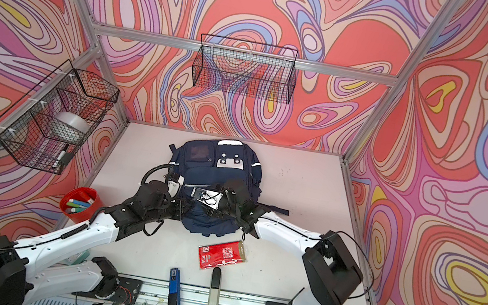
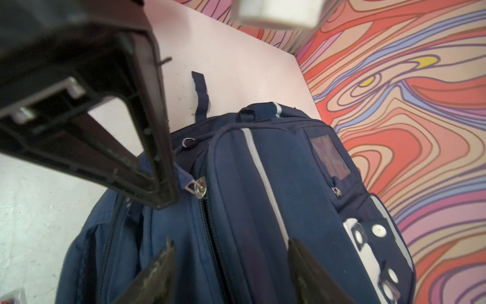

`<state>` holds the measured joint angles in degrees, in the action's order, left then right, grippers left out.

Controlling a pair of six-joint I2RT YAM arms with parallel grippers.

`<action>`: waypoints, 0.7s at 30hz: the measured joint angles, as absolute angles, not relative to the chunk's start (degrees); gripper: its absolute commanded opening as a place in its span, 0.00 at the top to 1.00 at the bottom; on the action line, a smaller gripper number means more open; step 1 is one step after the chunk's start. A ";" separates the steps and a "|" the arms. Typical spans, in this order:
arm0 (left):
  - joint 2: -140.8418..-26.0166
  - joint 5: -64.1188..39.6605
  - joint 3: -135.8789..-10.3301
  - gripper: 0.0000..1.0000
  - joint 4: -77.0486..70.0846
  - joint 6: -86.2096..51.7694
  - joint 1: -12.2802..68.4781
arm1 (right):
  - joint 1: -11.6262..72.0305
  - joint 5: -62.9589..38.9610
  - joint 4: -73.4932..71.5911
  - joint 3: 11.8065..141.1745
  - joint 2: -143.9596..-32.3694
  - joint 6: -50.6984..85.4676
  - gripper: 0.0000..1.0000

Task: Pack books, pencil case, and school supplies into a backpack
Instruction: Unzip the student bag at the center of the table.

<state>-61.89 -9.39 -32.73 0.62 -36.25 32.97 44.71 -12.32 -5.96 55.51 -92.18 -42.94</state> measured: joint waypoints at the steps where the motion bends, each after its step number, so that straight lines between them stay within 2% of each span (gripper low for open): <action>1: -61.80 -9.34 -32.75 1.00 0.69 -36.25 32.97 | 44.75 -13.04 -5.41 55.99 -93.06 -43.59 0.50; 2: -61.63 -9.28 -32.77 1.00 0.78 -36.23 32.97 | 44.80 -13.50 -4.51 56.73 -94.04 -44.03 0.62; 3: -61.43 -9.13 -32.84 1.00 1.02 -36.23 32.97 | 44.84 -13.82 -3.75 57.56 -94.85 -44.91 0.70; 4: -61.23 -8.88 -32.88 1.00 1.17 -36.21 32.97 | 44.91 -13.96 -2.72 58.76 -95.90 -45.36 0.73; 6: -61.10 -8.49 -32.93 1.00 1.63 -36.14 32.97 | 44.88 -14.02 -1.54 60.42 -96.92 -46.37 0.94; 7: -61.10 -8.29 -32.93 1.00 1.91 -36.01 32.97 | 44.88 -13.91 -1.08 60.82 -96.97 -46.83 1.00; 12: -60.23 -5.85 -33.50 1.00 4.58 -35.16 32.69 | 45.08 -12.93 -0.84 60.03 -96.40 -49.39 1.00; 21: -59.75 -7.92 -34.92 1.00 7.88 -33.69 24.38 | 43.92 -14.87 -2.11 53.93 -89.71 -53.78 1.00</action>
